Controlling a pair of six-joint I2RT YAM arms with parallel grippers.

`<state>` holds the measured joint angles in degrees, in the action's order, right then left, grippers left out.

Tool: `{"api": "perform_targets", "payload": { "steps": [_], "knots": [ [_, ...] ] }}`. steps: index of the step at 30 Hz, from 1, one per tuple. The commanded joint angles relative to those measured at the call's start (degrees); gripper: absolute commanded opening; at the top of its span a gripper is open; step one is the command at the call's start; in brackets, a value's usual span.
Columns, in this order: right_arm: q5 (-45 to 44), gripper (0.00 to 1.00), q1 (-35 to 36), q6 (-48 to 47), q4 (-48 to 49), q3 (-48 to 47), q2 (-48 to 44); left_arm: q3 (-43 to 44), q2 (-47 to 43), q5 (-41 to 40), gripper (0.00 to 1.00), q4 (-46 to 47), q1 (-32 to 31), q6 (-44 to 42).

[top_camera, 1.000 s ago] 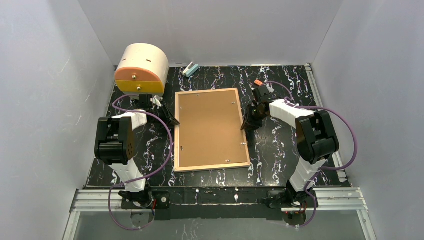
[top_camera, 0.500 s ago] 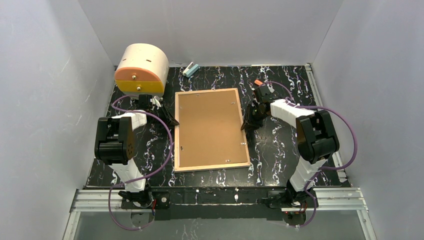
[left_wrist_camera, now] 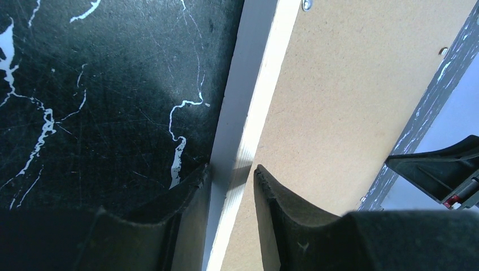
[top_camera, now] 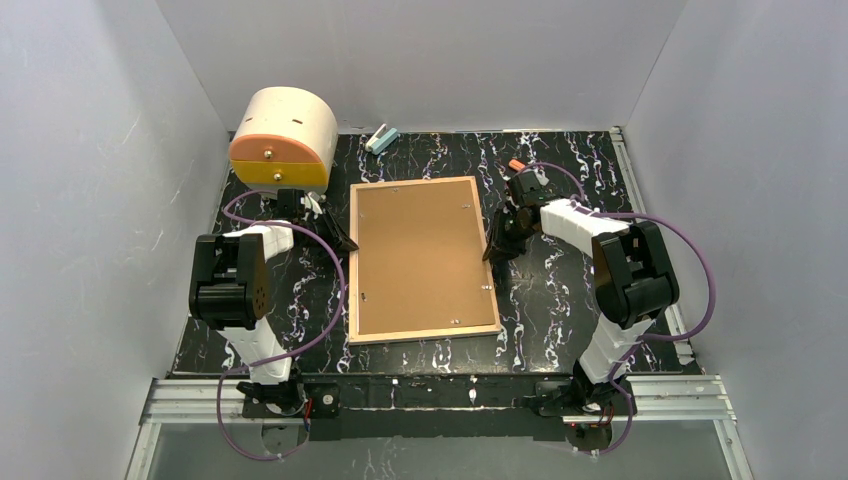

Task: Put the photo into the frame
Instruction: Install the photo frame at the center of the board.

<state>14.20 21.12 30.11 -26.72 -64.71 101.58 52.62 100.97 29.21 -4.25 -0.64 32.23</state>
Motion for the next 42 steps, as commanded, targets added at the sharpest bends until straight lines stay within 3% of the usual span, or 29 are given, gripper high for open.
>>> {"api": "perform_targets", "payload": {
  "steps": [1,4,7,10,17,32,42],
  "knots": [
    [3.7,0.24,1.1,1.4,1.9,1.5,-1.1,-1.9,0.8,-0.9,0.33,-2.7,-0.9,-0.6],
    [1.8,0.24,1.2,1.7,1.5,1.4,-2.8,-2.0,0.7,-0.9,0.33,-2.8,-0.9,-0.7],
    [-0.2,0.40,1.2,1.8,1.6,0.9,-5.1,-1.9,0.5,-1.2,0.33,-2.9,-0.9,-0.8],
    [-2.0,0.45,1.2,2.0,2.0,0.9,-7.5,-1.7,0.5,-1.6,0.33,-3.1,-0.9,-1.0],
    [-0.6,0.38,1.2,1.8,1.9,1.5,-7.1,-1.6,0.6,-1.8,0.33,-3.2,-0.9,-1.1],
    [2.7,0.40,1.5,1.5,3.3,4.8,-1.8,-1.7,1.0,-0.5,0.33,-3.2,-0.9,-1.2],
    [14.7,0.38,1.7,3.0,7.7,6.8,-0.9,-2.6,0.4,2.7,0.33,-2.0,-1.2,-1.7]
  ]
}}
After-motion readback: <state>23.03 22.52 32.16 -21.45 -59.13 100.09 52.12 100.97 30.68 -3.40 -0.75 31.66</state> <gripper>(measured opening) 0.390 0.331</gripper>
